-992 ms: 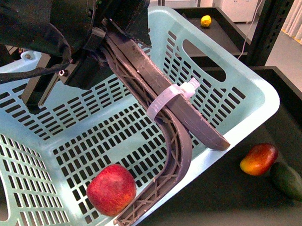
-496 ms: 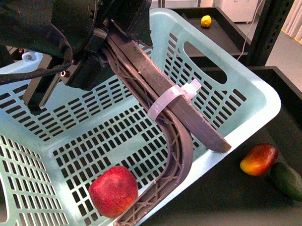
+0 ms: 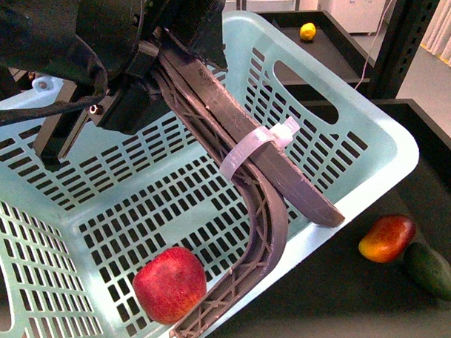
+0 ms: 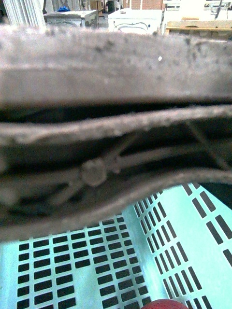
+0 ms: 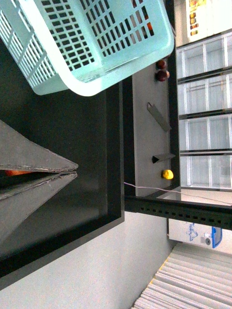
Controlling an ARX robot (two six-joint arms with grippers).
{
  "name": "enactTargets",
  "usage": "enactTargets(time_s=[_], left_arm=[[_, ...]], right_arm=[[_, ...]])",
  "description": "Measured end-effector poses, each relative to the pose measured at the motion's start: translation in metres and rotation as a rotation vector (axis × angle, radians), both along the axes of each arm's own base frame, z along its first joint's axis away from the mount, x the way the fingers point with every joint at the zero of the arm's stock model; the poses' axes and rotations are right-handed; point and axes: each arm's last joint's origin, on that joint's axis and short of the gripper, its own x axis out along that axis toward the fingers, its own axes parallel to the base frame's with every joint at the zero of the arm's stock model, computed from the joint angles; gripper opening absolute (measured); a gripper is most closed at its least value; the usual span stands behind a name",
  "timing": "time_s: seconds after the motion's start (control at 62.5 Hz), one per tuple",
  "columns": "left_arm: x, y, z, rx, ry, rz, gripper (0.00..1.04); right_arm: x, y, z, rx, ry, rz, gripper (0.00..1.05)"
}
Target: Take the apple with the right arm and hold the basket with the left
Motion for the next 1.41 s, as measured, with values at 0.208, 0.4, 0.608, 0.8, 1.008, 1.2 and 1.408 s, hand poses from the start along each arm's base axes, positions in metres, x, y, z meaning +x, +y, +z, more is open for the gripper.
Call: enactTargets(time_s=[0.208,0.4,0.608,0.8,1.008,1.2,1.408], left_arm=[[0.0,0.0,0.0,0.0,0.0,0.001,0.15],[0.0,0.0,0.0,-0.002,0.002,0.0,0.15],[0.0,0.0,0.0,0.0,0.0,-0.001,0.15],[0.0,0.0,0.0,0.0,0.0,-0.001,0.15],[0.002,0.0,0.001,-0.059,-0.089,0.153,0.14],[0.019,0.03,0.004,-0.14,-0.134,0.426,0.14],[0.044,0.093,-0.027,-0.219,0.014,0.707,0.14]], right_arm=[[-0.011,0.0,-0.003,0.0,0.006,-0.002,0.02],[-0.011,0.0,-0.003,0.0,0.006,-0.002,0.05],[-0.011,0.0,-0.003,0.0,0.005,-0.002,0.4],[-0.011,0.0,-0.003,0.0,0.005,-0.002,0.72],[-0.011,0.0,-0.003,0.0,0.005,-0.002,0.96],[-0.011,0.0,-0.003,0.0,0.005,-0.002,0.96],[-0.011,0.0,-0.003,0.0,0.004,-0.002,0.96]])
